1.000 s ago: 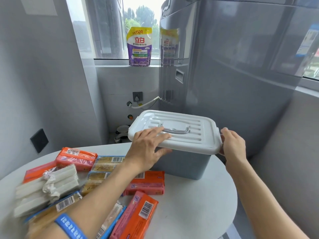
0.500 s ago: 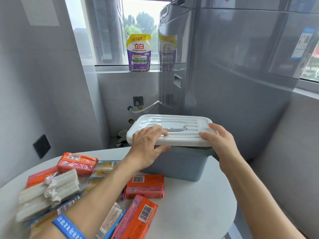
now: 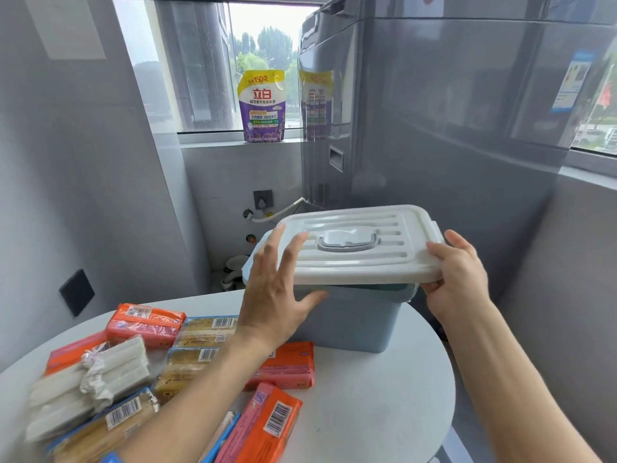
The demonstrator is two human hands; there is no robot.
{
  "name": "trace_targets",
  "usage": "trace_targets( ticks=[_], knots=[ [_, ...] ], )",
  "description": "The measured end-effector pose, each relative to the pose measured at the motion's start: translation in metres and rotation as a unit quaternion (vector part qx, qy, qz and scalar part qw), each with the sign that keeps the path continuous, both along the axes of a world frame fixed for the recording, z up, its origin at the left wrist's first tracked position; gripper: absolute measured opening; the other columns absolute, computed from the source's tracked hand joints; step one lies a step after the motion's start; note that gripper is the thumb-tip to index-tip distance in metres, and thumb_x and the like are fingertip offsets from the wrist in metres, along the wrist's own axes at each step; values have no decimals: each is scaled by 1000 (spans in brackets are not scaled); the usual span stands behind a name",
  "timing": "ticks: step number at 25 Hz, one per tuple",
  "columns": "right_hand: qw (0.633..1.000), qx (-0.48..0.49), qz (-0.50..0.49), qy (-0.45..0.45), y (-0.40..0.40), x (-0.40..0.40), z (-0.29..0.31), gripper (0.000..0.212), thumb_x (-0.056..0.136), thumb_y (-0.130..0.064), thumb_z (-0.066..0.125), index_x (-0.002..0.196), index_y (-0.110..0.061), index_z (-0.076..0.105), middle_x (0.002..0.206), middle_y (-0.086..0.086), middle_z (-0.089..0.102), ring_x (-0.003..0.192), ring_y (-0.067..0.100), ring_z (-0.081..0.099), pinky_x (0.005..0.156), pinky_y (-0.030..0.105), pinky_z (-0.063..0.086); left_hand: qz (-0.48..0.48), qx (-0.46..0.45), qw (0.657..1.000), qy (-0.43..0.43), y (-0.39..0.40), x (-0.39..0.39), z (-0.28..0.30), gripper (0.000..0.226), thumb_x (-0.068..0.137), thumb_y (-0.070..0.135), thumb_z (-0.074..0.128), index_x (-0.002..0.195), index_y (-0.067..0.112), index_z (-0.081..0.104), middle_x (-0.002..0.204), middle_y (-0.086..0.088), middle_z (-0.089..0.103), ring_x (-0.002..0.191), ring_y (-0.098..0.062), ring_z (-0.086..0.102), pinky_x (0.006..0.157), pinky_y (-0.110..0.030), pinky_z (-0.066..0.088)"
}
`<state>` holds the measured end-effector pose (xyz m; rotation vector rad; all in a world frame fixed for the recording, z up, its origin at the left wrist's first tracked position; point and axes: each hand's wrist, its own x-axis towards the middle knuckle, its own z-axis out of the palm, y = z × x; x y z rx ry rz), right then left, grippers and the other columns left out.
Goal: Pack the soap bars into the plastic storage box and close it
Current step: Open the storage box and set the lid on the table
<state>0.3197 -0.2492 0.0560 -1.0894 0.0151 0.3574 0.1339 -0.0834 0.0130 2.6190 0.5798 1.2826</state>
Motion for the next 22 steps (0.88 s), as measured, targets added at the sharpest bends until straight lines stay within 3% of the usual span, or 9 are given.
trace_targets(
  ticks=[2, 4, 6, 9, 12, 18, 22],
  knots=[
    [997, 48, -55, 36, -10, 8, -4, 49, 87, -5, 63, 127, -32, 57, 119, 1, 64, 83, 17, 68, 48, 25, 54, 2, -4, 1000, 19, -7, 4, -5, 96, 66, 42, 83, 144, 24, 31, 149, -8, 35, 130, -29, 40, 99, -45, 45],
    [990, 82, -90, 65, -19, 15, -12, 47, 89, -5, 62, 128, -31, 57, 123, 1, 64, 90, 18, 70, 48, 25, 56, -17, -64, 997, 50, -9, 8, -15, 96, 68, 35, 84, 146, 22, 30, 146, -6, 41, 127, -27, 45, 101, -45, 43],
    [986, 100, -101, 92, -24, 17, -18, 46, 90, -6, 62, 129, -31, 57, 117, 1, 66, 89, 17, 72, 47, 24, 56, -8, -59, 994, 87, -5, 11, -24, 69, 73, 26, 81, 135, 20, 49, 127, -5, 59, 116, -28, 52, 102, -41, 37],
    [983, 107, -99, 112, -26, 20, -27, 46, 92, -9, 62, 132, -30, 57, 113, -1, 67, 86, 16, 72, 47, 25, 57, 17, 0, 990, 139, 3, 13, -19, 22, 78, 21, 75, 99, 16, 67, 92, -2, 69, 90, -29, 56, 86, -37, 34],
    [977, 133, -84, 146, -23, 17, -33, 45, 91, -9, 64, 131, -29, 59, 112, -2, 68, 87, 16, 73, 48, 28, 59, 54, 36, 991, 119, 14, 6, -10, 19, 74, 15, 79, 88, 16, 66, 82, 0, 67, 80, -29, 56, 72, -37, 31],
    [963, 158, -107, 190, -22, 15, -45, 35, 89, -8, 64, 121, -24, 65, 108, 0, 70, 86, 21, 73, 50, 31, 59, 178, 103, 977, 63, 67, -29, 38, 20, 72, 6, 78, 87, 13, 68, 80, -6, 69, 74, -34, 57, 65, -34, 17],
    [965, 90, -133, 209, -26, 18, -56, 34, 85, -5, 61, 114, -21, 69, 94, 0, 67, 74, 21, 68, 40, 25, 52, 238, 114, 961, 84, 91, -47, 53, 18, 74, 4, 74, 89, 10, 68, 83, -12, 70, 78, -37, 56, 69, -40, 26]
  ],
)
